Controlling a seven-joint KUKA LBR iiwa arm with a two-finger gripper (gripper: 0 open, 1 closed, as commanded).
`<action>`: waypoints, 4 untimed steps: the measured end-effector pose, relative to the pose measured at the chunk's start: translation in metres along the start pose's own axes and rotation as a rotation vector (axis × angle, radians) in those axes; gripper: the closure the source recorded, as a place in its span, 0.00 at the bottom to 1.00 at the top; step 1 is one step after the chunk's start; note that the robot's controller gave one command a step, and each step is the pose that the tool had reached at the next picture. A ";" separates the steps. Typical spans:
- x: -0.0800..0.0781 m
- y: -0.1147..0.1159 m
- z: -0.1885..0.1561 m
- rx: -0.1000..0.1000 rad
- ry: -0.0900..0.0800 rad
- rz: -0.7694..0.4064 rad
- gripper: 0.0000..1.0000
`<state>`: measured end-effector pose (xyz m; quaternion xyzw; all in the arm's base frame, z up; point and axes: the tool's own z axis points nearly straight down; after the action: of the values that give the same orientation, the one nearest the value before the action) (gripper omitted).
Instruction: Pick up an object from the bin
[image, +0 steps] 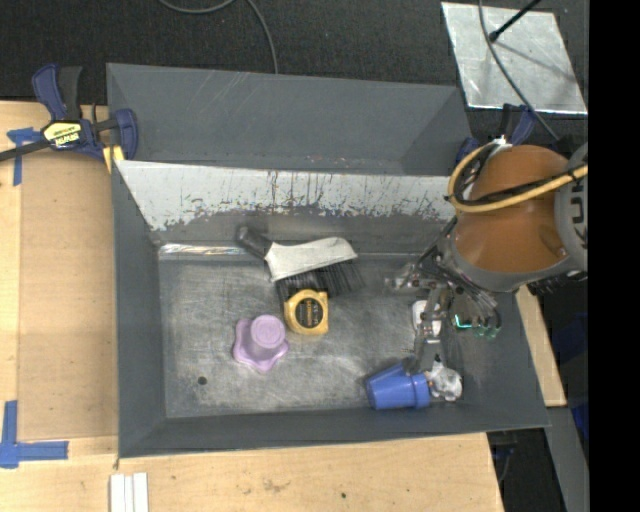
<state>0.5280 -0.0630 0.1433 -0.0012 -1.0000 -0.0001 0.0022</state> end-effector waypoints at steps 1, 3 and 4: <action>-0.002 0.000 -0.004 0.001 -0.007 -0.002 0.00; 0.032 0.014 0.071 0.003 -0.020 -0.318 0.00; 0.041 -0.011 0.042 0.003 -0.014 -0.437 0.00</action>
Offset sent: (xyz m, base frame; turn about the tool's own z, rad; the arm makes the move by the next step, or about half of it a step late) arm -0.0403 0.0140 -0.0733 -0.3307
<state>0.4864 -0.0740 0.1013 0.2158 -0.9764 0.0008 -0.0047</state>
